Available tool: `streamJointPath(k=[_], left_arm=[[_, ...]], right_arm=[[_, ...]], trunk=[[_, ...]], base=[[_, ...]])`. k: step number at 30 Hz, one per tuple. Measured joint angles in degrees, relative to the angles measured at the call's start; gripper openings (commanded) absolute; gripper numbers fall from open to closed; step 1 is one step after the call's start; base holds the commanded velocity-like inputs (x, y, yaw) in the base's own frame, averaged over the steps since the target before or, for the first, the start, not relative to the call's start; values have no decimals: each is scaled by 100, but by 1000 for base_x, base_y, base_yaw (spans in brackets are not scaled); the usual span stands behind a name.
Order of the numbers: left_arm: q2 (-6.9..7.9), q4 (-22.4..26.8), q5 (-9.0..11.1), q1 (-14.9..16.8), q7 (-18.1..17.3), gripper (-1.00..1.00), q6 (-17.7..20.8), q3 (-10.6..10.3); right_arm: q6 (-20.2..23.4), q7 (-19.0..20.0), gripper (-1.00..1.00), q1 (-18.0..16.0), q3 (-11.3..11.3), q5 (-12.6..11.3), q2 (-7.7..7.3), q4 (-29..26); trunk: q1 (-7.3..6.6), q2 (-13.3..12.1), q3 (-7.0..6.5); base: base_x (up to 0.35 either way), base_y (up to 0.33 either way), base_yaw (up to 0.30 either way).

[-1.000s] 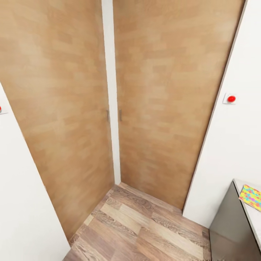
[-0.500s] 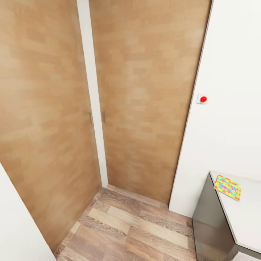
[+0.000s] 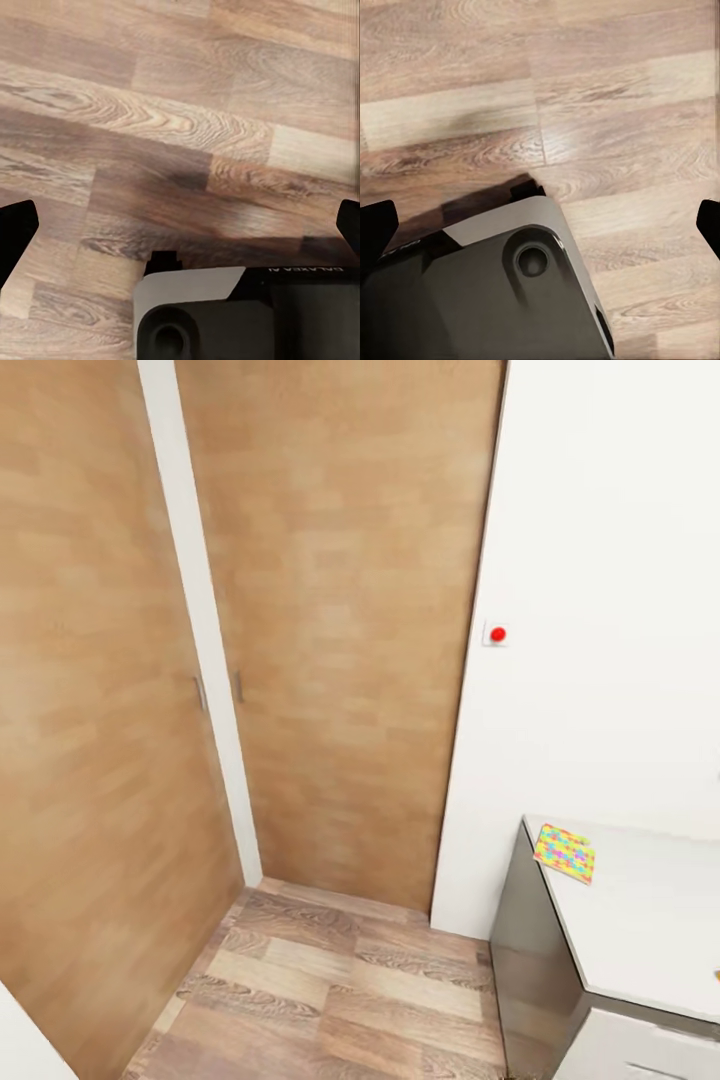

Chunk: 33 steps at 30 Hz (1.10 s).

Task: Put all the toys in the child's room - the three board games (two on the bed and one on the table), the two jigsaw puzzles on the table, and the tennis ball on the table - inside the toy box on the table in the child's room.

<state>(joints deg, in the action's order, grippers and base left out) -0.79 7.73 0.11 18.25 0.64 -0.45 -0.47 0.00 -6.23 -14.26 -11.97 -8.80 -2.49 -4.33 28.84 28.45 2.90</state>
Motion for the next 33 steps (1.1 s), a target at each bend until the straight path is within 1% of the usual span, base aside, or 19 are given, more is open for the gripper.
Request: streamJointPath(k=[14, 23, 33], left_arm=[[0, 0, 13, 3, -2, 100, 14, 11], [0, 0, 13, 3, 0, 100, 6, 15], [0, 0, 13, 3, 0, 100, 4, 16]], right_arm=[[-7, -2, 100, -4, 0, 0, 4, 0], [-9, 0, 100, -4, 0, 0, 2, -1], [-8, -2, 100, -4, 0, -1, 2, 0]], trunk=[[-307, -557, -245], [-307, -559, -245], [-308, -559, -245]], base=[[-1, 0, -288], [-158, 0, -288], [-30, 0, -288]])
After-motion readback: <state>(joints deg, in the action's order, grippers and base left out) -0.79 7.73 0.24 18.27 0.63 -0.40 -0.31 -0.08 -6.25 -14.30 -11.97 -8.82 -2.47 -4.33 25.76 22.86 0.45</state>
